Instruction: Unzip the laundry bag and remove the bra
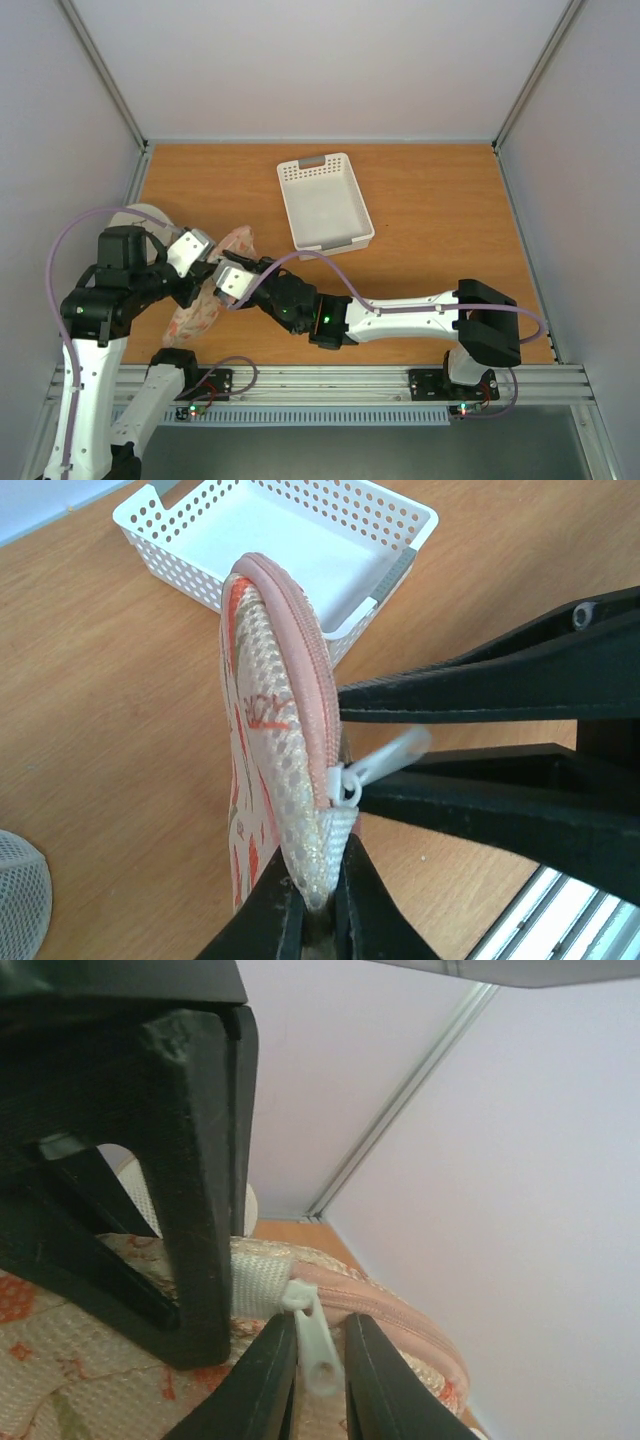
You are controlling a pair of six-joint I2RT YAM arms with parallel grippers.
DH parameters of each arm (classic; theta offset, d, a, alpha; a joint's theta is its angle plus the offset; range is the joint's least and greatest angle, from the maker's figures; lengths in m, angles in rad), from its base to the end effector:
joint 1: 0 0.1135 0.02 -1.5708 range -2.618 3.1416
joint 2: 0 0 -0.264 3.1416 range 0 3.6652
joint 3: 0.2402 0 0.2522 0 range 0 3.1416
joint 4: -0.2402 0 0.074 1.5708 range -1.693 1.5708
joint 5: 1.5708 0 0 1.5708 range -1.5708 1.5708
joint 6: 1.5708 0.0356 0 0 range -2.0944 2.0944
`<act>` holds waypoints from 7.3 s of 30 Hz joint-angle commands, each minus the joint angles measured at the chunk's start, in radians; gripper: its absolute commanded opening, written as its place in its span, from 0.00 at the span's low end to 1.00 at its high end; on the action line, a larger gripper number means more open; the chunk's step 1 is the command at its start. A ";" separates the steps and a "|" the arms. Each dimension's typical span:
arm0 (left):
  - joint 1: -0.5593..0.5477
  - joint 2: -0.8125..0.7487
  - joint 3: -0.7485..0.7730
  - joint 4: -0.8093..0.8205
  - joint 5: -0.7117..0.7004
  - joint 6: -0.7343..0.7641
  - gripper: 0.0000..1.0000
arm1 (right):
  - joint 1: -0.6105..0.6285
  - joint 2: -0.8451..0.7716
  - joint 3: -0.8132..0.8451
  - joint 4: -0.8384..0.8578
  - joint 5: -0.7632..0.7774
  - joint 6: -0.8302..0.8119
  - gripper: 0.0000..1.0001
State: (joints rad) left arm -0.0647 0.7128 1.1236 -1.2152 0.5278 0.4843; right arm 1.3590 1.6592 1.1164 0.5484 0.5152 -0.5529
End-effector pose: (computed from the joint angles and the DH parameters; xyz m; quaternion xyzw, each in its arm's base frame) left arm 0.0922 -0.0239 0.3635 0.3366 0.8354 -0.1615 0.4034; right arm 0.0989 0.3766 0.3019 -0.4528 0.5409 0.1037 0.7012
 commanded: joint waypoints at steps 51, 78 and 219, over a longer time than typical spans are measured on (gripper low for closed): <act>-0.004 -0.032 -0.283 0.062 0.084 0.670 0.57 | -0.328 -0.179 0.012 -0.645 -0.872 0.599 0.01; -0.215 0.080 -0.099 0.134 -0.101 0.119 0.36 | -0.247 -0.121 0.184 -0.661 -0.794 0.868 0.01; -0.215 -0.112 -0.226 0.307 0.094 -0.140 0.83 | -0.206 -0.212 0.088 -0.716 -0.589 0.987 0.01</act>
State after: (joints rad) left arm -0.2764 0.5957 0.8734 -0.9741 0.6823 0.4114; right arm 1.1286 1.4216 1.1542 -0.1837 -0.1280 0.4160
